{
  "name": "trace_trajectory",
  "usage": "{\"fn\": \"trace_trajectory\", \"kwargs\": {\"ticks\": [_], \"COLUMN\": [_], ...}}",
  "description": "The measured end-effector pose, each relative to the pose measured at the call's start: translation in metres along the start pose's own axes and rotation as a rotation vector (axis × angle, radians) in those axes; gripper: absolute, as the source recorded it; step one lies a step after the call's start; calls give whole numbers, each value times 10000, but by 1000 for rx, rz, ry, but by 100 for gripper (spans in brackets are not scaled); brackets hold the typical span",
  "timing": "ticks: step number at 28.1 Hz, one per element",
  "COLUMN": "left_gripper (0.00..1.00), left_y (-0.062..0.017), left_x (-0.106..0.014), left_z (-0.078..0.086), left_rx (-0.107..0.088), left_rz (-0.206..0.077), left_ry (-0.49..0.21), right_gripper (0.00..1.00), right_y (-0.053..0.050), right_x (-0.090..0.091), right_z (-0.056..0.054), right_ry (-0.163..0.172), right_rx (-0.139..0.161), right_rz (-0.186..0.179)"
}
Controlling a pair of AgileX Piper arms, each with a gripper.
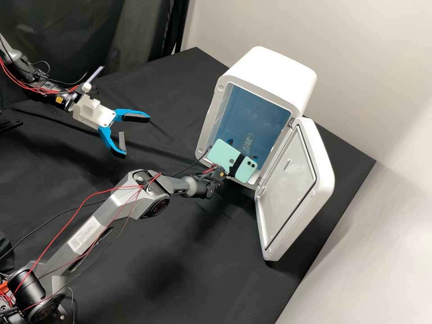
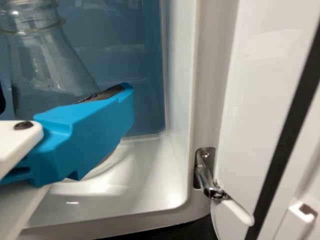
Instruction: Take the flask out of the incubator
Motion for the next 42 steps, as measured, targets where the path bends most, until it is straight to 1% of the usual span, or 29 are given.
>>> {"fn": "trace_trajectory", "kwargs": {"ticks": [16,21,24,28,29,31,33,35,37,38,42], "left_gripper": [100,100,100,100,100,100,100,100,100,100,100], "left_y": [0,0,0,0,0,0,0,-2,-2,-2,-2], "left_x": [0,0,0,0,0,0,0,0,0,0,0], "left_z": [0,0,0,0,0,0,0,5,5,5,5], "left_rx": [0,0,0,0,0,0,0,6,6,6,6], "left_rz": [0,0,0,0,0,0,0,-2,-2,-2,-2], "left_ry": [0,0,0,0,0,0,0,-5,-5,-5,-5], "right_gripper": [0,0,0,0,0,0,0,0,0,0,0], "right_y": [4,-11,-19,-29,-32,-13,-11,25,62,59,129], "right_x": [-5,-15,-18,-33,-41,-70,-130,-197,-256,-287,-434], "right_z": [16,20,27,35,34,17,20,24,27,43,58], "right_ry": [-4,8,7,14,15,15,4,-4,-13,-19,-41], "right_rx": [1,3,3,9,4,1,-8,-16,-5,1,14], "right_rz": [0,3,1,9,9,9,1,4,16,18,45]}}
